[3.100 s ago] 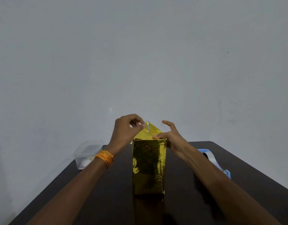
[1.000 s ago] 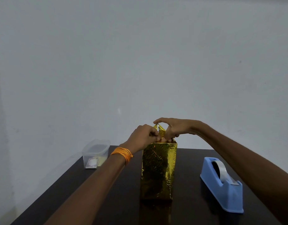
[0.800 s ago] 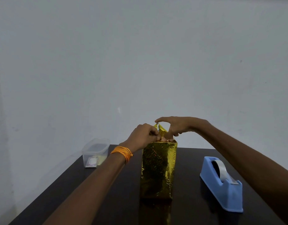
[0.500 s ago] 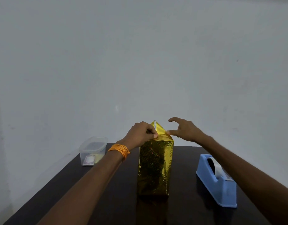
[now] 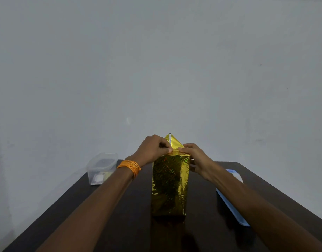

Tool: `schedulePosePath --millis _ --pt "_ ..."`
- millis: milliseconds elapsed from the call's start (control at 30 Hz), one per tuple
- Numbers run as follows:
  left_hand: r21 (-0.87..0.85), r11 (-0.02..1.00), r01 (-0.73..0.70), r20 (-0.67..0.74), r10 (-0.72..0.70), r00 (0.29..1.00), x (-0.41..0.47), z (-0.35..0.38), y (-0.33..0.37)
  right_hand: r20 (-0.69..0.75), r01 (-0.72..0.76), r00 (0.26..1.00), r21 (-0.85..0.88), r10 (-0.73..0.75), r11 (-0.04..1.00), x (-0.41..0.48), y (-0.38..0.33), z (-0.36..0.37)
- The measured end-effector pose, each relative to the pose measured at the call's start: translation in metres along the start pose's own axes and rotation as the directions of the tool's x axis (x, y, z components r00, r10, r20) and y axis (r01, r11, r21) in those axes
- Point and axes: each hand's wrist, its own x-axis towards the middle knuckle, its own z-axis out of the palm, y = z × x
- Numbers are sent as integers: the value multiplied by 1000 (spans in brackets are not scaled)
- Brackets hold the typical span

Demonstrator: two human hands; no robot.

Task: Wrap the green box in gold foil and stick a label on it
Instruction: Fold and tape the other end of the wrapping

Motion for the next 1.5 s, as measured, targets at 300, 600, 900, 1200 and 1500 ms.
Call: schedulePosePath --millis 300,600,900,1200,1500 --pt "146 989 -20 -66 30 997 -6 -4 7 -215 93 970 -121 -118 988 -26 17 -49" --pt "379 922 -72 -361 219 907 -10 13 61 -418 46 875 -433 -246 900 -69 34 -134" --pt "79 986 -150 46 147 988 -3 132 123 -442 -212 897 -402 14 891 -107 60 -172" --pt "-59 998 3 345 18 939 -16 218 117 -378 -266 906 -161 190 950 -97 65 -169" --pt "-101 994 39 288 -9 958 -16 226 112 -444 -13 878 -397 -180 918 -91 67 -160"
